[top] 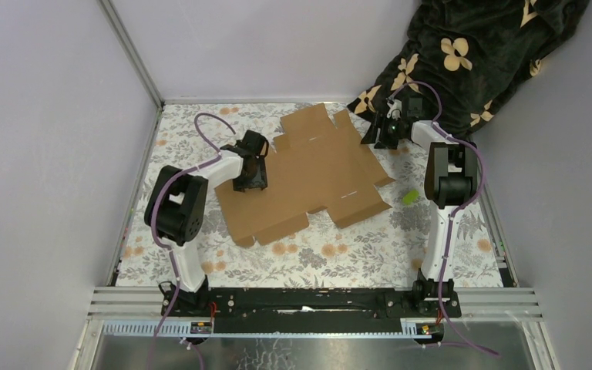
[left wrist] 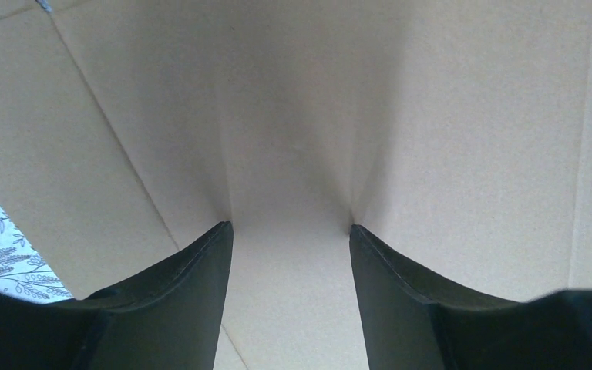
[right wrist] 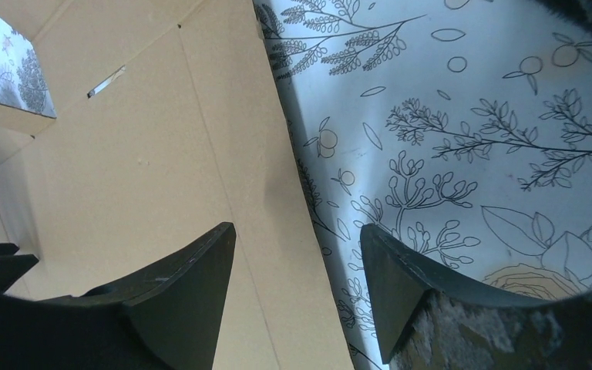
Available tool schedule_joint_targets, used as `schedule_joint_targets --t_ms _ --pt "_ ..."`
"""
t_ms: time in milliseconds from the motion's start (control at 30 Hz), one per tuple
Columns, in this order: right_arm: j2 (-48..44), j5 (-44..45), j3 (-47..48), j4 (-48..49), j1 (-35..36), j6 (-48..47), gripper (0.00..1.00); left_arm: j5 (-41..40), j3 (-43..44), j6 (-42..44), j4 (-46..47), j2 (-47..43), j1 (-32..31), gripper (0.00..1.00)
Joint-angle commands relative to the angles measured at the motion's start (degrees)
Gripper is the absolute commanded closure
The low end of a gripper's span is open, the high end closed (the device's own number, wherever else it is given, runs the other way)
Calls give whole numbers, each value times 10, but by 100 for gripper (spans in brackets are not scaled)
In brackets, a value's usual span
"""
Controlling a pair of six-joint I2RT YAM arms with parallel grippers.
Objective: Fold the paper box
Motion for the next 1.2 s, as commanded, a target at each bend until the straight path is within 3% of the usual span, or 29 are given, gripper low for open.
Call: schedule_joint_targets --t_ms 0,400,1033,1167 --pt "3 -37 7 -10 1 -18 31 13 18 14 7 5 13 36" --pt "13 -77 -13 -25 1 -29 33 17 26 19 3 22 19 36" --pt "-4 -117 -59 -15 0 -19 63 30 23 16 12 33 19 37" --pt "-24 -162 -85 13 0 -6 63 33 22 16 13 34 19 37"
